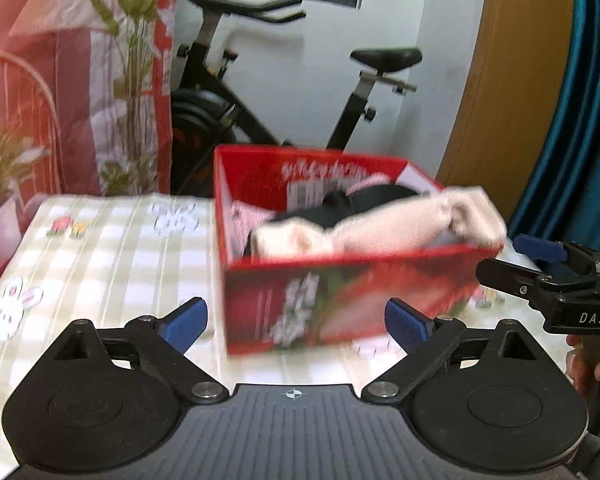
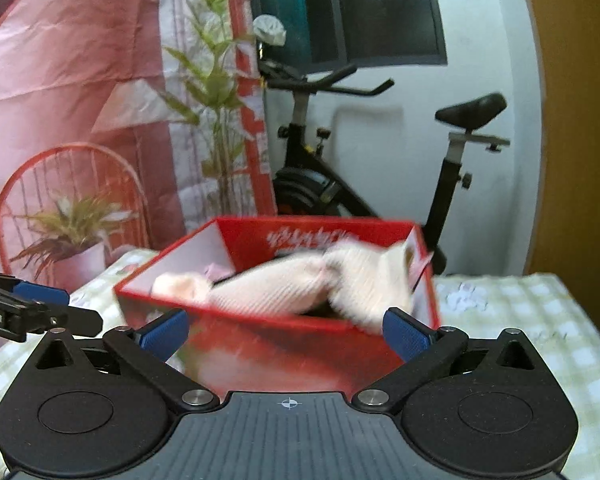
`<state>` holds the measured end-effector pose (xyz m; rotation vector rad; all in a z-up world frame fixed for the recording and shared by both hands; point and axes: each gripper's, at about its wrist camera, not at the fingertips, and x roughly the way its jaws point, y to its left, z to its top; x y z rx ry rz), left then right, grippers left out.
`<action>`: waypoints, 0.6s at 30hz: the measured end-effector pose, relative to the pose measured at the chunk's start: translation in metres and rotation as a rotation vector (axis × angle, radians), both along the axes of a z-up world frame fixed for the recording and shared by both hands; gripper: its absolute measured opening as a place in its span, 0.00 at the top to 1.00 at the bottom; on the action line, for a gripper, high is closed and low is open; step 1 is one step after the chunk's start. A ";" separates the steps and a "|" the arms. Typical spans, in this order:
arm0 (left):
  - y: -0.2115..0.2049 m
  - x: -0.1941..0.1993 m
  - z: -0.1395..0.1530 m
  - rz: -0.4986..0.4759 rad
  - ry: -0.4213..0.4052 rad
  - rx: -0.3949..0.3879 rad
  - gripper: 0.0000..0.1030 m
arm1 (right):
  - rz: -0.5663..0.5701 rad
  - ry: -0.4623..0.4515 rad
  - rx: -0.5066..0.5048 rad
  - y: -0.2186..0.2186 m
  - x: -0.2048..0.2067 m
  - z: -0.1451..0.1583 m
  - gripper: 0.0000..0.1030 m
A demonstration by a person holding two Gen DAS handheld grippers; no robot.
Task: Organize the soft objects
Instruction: 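Lower the right tool toward the white plastic pouch on the table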
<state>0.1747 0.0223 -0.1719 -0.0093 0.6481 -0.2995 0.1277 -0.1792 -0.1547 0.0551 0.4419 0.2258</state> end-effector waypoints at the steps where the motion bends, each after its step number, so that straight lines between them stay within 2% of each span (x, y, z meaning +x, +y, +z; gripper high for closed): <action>1: 0.002 -0.003 -0.005 0.004 0.015 0.002 0.06 | 0.004 0.013 0.002 0.003 -0.003 -0.006 0.01; 11: 0.022 -0.015 -0.045 0.061 0.141 0.003 0.06 | 0.026 0.184 0.014 0.028 -0.023 -0.061 0.01; 18: 0.021 -0.016 -0.061 0.067 0.194 0.009 0.06 | 0.044 0.261 0.010 0.033 -0.026 -0.080 0.01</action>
